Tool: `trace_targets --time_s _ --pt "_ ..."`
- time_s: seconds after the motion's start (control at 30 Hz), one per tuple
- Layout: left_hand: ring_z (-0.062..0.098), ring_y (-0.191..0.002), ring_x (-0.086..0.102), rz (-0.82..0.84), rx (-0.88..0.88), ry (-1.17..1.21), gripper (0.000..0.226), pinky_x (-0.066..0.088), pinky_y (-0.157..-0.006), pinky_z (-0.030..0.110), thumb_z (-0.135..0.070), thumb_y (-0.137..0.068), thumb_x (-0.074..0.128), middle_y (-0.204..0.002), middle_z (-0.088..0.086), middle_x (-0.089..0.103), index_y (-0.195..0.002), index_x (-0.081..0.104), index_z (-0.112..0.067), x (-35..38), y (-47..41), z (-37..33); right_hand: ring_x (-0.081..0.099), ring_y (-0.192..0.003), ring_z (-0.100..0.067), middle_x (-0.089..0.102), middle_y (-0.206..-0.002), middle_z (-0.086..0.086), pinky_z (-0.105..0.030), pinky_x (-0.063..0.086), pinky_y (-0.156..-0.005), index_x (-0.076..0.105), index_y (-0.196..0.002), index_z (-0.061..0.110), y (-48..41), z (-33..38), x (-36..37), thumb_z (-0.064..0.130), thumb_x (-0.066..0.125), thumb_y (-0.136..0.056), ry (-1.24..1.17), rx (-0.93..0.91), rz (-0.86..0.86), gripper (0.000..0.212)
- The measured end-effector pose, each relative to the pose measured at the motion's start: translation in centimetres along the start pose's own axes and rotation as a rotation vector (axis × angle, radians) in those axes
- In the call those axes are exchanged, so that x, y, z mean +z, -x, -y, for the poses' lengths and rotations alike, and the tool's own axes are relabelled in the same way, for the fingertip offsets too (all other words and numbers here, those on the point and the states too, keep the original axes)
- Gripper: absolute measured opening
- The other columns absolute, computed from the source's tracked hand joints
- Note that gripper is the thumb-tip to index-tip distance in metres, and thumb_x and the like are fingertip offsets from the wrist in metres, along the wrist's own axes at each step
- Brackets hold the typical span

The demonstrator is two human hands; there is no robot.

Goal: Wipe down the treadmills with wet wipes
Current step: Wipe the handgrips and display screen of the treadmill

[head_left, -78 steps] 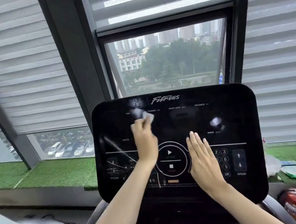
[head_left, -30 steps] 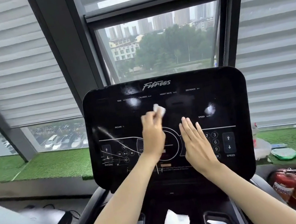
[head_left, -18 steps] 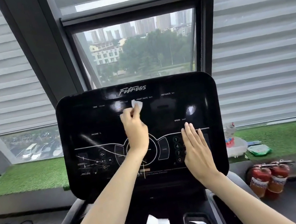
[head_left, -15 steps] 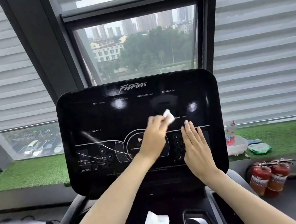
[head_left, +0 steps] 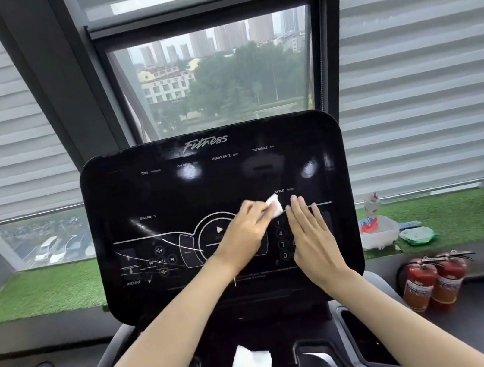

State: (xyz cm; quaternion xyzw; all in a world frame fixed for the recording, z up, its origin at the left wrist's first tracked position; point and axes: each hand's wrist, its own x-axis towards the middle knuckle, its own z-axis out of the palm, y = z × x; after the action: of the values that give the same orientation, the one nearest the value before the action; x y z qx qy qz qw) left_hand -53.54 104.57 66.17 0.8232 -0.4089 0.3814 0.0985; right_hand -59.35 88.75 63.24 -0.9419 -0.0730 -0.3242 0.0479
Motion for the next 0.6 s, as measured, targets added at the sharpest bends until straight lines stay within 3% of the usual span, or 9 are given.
trace_targets --time_s 0.1,0.17,0.23,0.33,0.4,0.47,0.5,0.57,0.6 --pt "0.022 -0.093 0.047 0.054 0.262 -0.092 0.044 0.057 -0.070 0.030 0.011 -0.085 0.043 -0.104 0.012 0.057 -0.125 0.057 0.004 -1.3 -0.1 3.7 0.032 -0.141 -0.032 0.038 -0.149 -0.022 -0.042 0.015 -0.118 0.039 -0.141 -0.007 1.1 -1.4 -0.7 -0.012 0.044 -0.073 -0.072 0.017 -0.039 0.069" --pt "0.025 -0.093 0.049 -0.032 0.063 -0.050 0.050 0.057 -0.072 0.036 0.020 -0.081 0.053 -0.105 0.010 0.051 -0.128 0.055 0.001 -2.1 -1.9 5.6 0.035 -0.140 -0.031 0.041 -0.147 -0.022 -0.042 0.017 -0.117 0.042 -0.139 -0.007 1.9 -2.2 -0.9 -0.014 0.046 -0.071 -0.075 0.040 -0.030 0.069" --pt "0.026 -0.099 0.048 -0.123 -0.332 0.090 0.046 0.050 -0.087 0.036 0.017 -0.087 0.049 -0.108 0.008 0.049 -0.127 0.057 -0.003 -2.5 -4.5 5.4 0.038 -0.138 -0.032 0.043 -0.145 -0.022 -0.043 0.019 -0.115 0.045 -0.137 -0.007 2.7 -2.6 -0.8 -0.011 0.042 -0.071 -0.066 0.081 -0.021 0.066" --pt "0.012 -0.101 0.037 -0.224 -0.451 0.145 0.037 0.033 -0.096 0.015 0.008 -0.094 0.040 -0.108 0.000 0.047 -0.122 0.059 -0.008 -1.3 -7.9 1.3 0.039 -0.137 -0.033 0.044 -0.144 -0.022 -0.043 0.020 -0.115 0.048 -0.136 -0.007 3.5 -2.8 -0.5 -0.004 0.030 -0.071 -0.055 0.121 -0.004 0.067" --pt "0.013 -0.107 0.039 -0.102 -0.286 0.196 0.033 0.033 -0.097 0.020 0.000 -0.097 0.041 -0.116 0.003 0.052 -0.124 0.058 -0.009 0.8 -8.2 -1.7 0.039 -0.137 -0.034 0.044 -0.144 -0.023 -0.043 0.021 -0.113 0.048 -0.135 -0.007 4.2 -2.8 -0.4 -0.007 0.040 -0.069 -0.050 0.127 0.013 0.067" --pt "0.026 -0.114 0.044 0.133 0.092 0.111 0.036 0.040 -0.097 0.037 -0.001 -0.096 0.044 -0.128 0.015 0.050 -0.130 0.053 -0.004 2.3 -7.2 -3.6 0.039 -0.137 -0.033 0.044 -0.144 -0.023 -0.043 0.021 -0.114 0.050 -0.135 -0.006 4.8 -2.7 -0.2 -0.005 0.036 -0.070 -0.049 0.145 0.012 0.066" --pt "0.029 -0.105 0.050 0.210 0.297 0.019 0.037 0.046 -0.092 0.039 0.003 -0.093 0.046 -0.127 0.016 0.049 -0.129 0.054 0.000 2.4 -6.6 -3.8 0.039 -0.137 -0.033 0.044 -0.144 -0.023 -0.042 0.020 -0.114 0.050 -0.134 -0.006 5.2 -2.6 0.0 -0.003 0.030 -0.071 -0.047 0.155 0.012 0.066" --pt "0.022 -0.087 0.055 0.202 0.637 -0.109 0.036 0.051 -0.080 0.030 0.009 -0.088 0.052 -0.122 0.009 0.048 -0.123 0.058 0.003 1.8 -6.4 -1.7 0.037 -0.138 -0.032 0.043 -0.145 -0.022 -0.042 0.021 -0.115 0.050 -0.135 -0.005 6.0 -2.5 0.2 -0.001 0.026 -0.071 -0.044 0.157 0.024 0.068" --pt "0.020 -0.085 0.054 0.158 0.709 -0.167 0.038 0.051 -0.079 0.029 0.011 -0.086 0.054 -0.120 0.008 0.050 -0.124 0.057 0.004 1.5 -7.0 -0.5 0.036 -0.139 -0.032 0.042 -0.146 -0.021 -0.042 0.021 -0.114 0.049 -0.136 -0.005 6.4 -2.5 0.3 -0.001 0.026 -0.071 -0.041 0.152 0.026 0.069"
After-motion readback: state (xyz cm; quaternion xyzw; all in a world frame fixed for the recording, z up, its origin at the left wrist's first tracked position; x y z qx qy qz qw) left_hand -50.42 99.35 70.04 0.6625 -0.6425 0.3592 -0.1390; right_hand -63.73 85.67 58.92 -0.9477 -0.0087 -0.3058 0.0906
